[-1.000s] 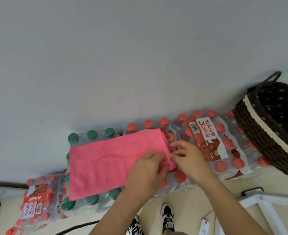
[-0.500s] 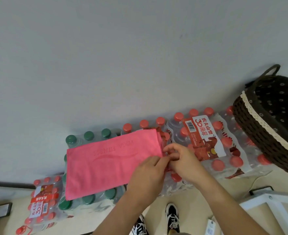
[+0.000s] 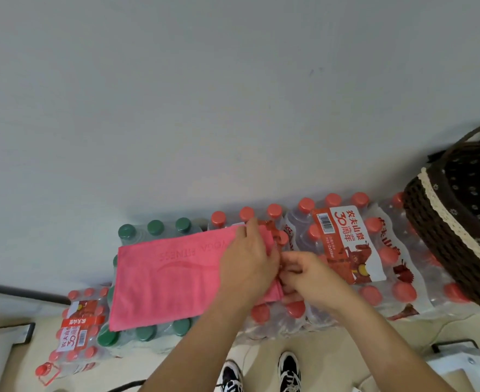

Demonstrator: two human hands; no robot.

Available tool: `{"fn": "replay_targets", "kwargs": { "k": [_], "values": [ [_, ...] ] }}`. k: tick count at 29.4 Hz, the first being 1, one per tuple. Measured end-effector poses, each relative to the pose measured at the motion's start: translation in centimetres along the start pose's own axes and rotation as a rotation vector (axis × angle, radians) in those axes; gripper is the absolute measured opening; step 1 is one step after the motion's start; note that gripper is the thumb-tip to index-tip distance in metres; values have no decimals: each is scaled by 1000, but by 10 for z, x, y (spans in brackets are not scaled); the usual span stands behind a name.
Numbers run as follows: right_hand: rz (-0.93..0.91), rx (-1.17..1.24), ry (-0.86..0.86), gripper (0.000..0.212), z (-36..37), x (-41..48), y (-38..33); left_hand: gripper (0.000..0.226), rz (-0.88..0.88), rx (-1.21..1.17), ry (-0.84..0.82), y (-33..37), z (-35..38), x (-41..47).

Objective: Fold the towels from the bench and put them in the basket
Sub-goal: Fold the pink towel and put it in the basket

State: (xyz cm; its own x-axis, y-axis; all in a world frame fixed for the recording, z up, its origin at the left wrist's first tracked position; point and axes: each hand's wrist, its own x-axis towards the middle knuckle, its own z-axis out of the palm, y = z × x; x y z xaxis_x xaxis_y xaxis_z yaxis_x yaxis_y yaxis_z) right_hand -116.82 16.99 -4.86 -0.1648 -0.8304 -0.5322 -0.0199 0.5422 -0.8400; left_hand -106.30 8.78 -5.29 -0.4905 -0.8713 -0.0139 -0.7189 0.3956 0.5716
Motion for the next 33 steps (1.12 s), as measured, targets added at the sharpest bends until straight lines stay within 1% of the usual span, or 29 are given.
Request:
{"fn": "replay_targets", "kwargs": {
  "k": [2, 4, 6, 9, 11, 14, 16, 19, 22, 24, 26, 28, 29, 31, 32, 33],
  "values": [
    [21, -47, -30, 33, -2, 5, -9, 49, -75, 44, -48, 1, 3, 13],
    [25, -77, -41, 43, -6, 10, -16, 52, -142, 63, -68, 0, 4, 19],
    [-15, -153, -25, 49, -11, 16, -20, 54, -178, 51, -47, -2, 5, 19],
    [-83, -302, -14, 54, -15, 25, -18, 53, -173, 67, 1, 1, 7, 17],
    [-105, -371, 10, 52, -14, 29, -13, 46, -174, 47, 26, 1, 6, 16],
    [-125, -427, 66, 44, -14, 33, -8, 39, -219, -99, 63, 0, -6, 10],
    [-146, -452, 92, 35, -14, 35, -8, 35, -218, -175, 78, -1, -15, 5],
    [-163, -493, 104, 28, -14, 39, -10, 33, -163, -147, 9, 3, -15, 3],
    [-138, -466, 70, 25, -15, 47, -13, 27, -94, -111, -52, 7, -3, 6],
    [-118, -410, 51, 26, -18, 51, -16, 34, -56, -146, -84, 8, 2, 3],
    [-70, -292, 45, 23, -21, 53, -20, 41, 5, -200, -106, 6, 2, -6],
    [-38, -253, 71, 29, -18, 53, -23, 49, 53, -225, -119, 2, 0, -26],
    [-56, -330, 103, 28, -16, 53, -23, 52, 91, -193, -84, -1, 0, -37],
    [-121, -580, 183, 19, -10, 54, -18, 53, 180, -61, 7, -12, 0, -58],
    [-140, -655, 219, 20, -6, 54, -15, 51, 210, -4, 19, -18, 0, -66],
    [-147, -683, 248, 22, -3, 53, -13, 48, 229, 41, -3, -23, 0, -71]
  ]
}}
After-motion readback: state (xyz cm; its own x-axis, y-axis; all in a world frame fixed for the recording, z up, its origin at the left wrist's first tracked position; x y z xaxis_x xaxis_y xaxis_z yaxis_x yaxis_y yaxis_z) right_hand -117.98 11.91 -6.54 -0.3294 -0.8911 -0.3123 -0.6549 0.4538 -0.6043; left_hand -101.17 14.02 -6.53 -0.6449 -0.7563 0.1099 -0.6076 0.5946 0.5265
